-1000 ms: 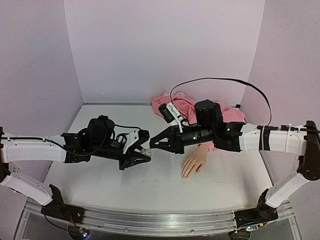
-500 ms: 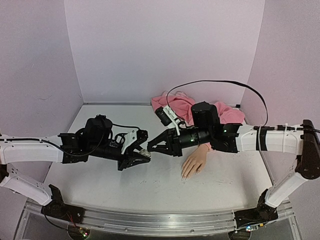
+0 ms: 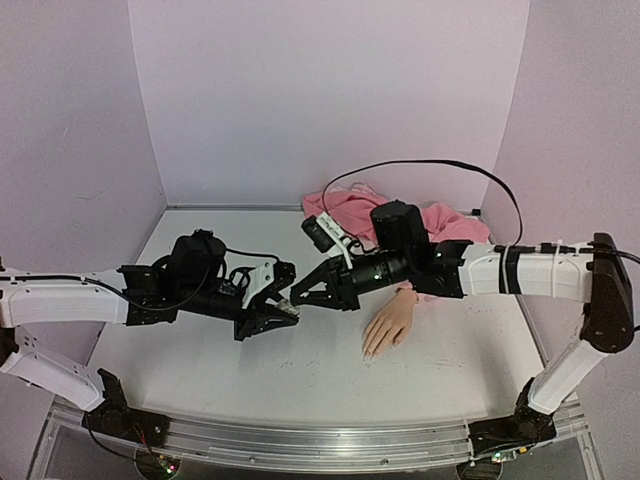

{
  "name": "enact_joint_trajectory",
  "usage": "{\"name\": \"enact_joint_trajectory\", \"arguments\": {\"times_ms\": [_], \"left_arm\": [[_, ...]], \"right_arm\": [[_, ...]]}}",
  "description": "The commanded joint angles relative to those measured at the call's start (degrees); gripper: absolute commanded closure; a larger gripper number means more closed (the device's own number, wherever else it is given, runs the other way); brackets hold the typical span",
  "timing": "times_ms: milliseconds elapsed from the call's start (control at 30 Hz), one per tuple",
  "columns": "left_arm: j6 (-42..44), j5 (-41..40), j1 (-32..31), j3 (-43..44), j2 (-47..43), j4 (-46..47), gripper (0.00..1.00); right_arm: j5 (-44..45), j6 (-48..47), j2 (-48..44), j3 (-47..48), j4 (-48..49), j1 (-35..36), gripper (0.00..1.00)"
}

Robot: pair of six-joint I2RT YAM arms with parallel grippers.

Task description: Paint the nails

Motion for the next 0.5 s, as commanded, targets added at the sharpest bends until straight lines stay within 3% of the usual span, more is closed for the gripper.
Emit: {"name": "enact_joint_trajectory", "arguments": {"times_ms": [0,300,467], "left_arm": [[3.82,1.90,-0.44,5.82,-0.37,7.39,1.00],[5.14,-6.80,-0.44,7.62,-0.01,12.49,1.00],[4.21,-13.62,-0.45,6.14,-0.08,19.32,1.00]], "right_arm": [[-1.95,-1.67,3.63,3.93,-4.83,0.38,1.00],[1.87,2.37,8.58,8.33,-5.90,0.34,1.00],[11.38,14.58,10.17,7.98,-0.75,0.52,1.00]]}}
